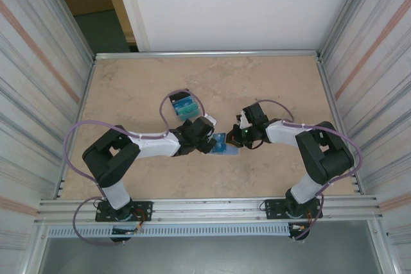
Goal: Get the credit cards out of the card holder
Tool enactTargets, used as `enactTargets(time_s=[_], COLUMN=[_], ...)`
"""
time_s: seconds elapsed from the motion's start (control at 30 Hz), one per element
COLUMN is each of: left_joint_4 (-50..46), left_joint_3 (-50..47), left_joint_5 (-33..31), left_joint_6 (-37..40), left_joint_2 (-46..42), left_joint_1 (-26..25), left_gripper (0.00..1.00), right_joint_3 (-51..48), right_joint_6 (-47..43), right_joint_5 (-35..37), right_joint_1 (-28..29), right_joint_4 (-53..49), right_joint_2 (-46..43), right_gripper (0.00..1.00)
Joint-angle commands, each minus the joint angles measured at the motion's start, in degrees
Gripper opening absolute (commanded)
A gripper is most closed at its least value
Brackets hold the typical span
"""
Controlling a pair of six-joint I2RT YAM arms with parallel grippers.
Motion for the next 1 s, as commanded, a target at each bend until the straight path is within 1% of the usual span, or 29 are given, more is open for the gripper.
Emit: enactTargets(time_s=[0.0, 0.23, 0.4, 0.53, 0.83, 0.97], left_joint_4=[-3.72, -3.72, -3.96, -4.07, -4.27, -4.42], left_joint_3=[0.05, 0.02, 0.10, 0.18, 0.79, 0.89], left_joint_5=[-2.12, -1.78, -2.02, -1.99, -2.03, -2.12], left_joint_6=[-0.02, -0.07, -0.19, -0.29, -0.45, -0.41], left_joint_2=[0.37, 0.64, 0.91, 1.08, 1.41, 1.33], left_joint_1=[-0.48, -0.54, -0.55, -0.72, -1.14, -1.20], left_gripper=[0.99, 0.99, 0.99, 0.99, 0.99, 0.99], right_joint_3=[-0.44, -0.71, -1.50, -2.01, -1.93, -1.16], right_joint_6=[-1.98, -1.19, 0.47, 1.27, 2.21, 2.77], right_joint_5=[1.49, -0.21, -2.96, -4.26, -4.58, -4.37], right_joint_1=[-0.49, -0.57, -0.44, -0.17, 1.08, 2.27], right_joint_4=[-3.01, -1.75, 2.23, 4.50, 6.87, 7.82], right_joint_2=[-2.12, -2.72, -3.26, -3.26, -1.35, 0.48], right_gripper=[0.00, 0.02, 0.09, 0.12, 0.19, 0.20])
